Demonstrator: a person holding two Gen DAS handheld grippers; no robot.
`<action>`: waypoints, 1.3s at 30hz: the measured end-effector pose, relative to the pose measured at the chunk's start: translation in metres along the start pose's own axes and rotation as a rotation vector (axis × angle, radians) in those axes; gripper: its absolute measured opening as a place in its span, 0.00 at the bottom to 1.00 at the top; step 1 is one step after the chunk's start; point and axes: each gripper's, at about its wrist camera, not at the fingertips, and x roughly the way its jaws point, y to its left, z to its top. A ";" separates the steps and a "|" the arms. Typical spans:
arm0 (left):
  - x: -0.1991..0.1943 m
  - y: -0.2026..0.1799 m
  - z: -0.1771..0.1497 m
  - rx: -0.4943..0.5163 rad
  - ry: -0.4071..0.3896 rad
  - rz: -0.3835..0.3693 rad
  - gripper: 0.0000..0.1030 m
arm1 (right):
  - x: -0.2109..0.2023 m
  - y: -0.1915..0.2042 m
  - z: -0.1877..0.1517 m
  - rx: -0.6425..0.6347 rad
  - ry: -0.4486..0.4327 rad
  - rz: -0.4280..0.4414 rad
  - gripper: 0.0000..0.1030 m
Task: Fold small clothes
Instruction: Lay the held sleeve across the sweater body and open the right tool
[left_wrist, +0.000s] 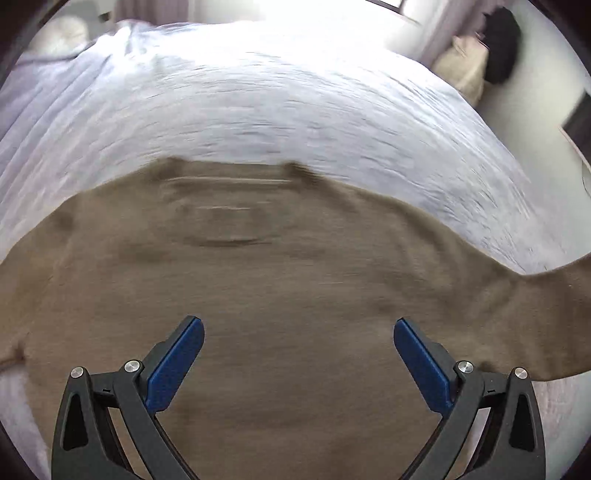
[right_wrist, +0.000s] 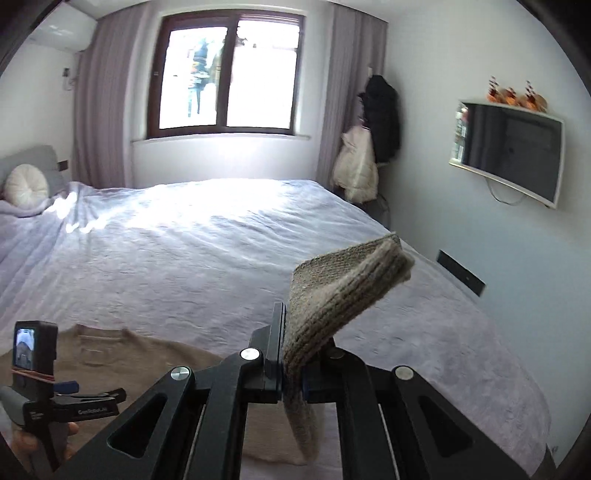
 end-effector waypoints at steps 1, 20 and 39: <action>-0.007 0.025 -0.002 -0.029 -0.006 0.008 1.00 | -0.003 0.025 0.006 -0.021 -0.006 0.040 0.06; -0.102 0.276 -0.082 -0.403 -0.099 0.085 1.00 | 0.102 0.355 -0.144 -0.430 0.392 0.308 0.44; -0.007 0.082 -0.061 0.029 0.085 0.152 1.00 | 0.155 0.157 -0.165 -0.417 0.554 0.219 0.77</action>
